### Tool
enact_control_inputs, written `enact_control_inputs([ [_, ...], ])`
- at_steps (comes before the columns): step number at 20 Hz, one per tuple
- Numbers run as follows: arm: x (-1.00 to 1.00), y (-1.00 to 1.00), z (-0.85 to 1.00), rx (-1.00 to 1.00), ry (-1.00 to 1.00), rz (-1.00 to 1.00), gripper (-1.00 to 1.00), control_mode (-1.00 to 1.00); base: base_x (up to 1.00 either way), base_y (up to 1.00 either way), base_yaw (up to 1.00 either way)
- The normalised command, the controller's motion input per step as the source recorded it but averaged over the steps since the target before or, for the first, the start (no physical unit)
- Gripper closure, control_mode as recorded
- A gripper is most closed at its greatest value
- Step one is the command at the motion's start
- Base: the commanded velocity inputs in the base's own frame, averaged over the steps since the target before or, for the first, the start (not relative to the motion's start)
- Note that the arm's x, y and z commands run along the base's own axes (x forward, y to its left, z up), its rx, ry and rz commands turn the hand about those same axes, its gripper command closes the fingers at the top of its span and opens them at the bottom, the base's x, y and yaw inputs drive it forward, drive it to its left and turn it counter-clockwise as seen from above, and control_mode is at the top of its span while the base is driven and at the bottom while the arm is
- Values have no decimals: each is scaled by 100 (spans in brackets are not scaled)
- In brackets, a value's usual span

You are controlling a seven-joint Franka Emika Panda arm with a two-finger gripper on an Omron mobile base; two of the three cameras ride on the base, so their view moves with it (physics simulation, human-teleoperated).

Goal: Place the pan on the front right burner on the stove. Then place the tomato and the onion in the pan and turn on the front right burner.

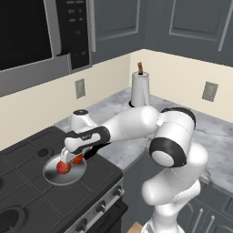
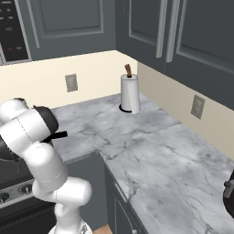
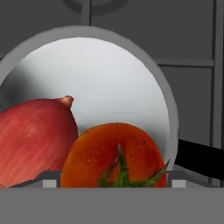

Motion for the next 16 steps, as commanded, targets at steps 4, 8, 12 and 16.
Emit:
enact_control_inputs([
  [4,-10,0,0,0,0,0,-100,-100,0,0,0],
  [8,-13,0,1,0,0,0,-100,-100,0,0,0],
  [12,-17,-5,21,0,0,0,-100,-100,0,0,0],
  [16,-5,-19,36,0,-1,0,-100,-100,0,0,0],
])
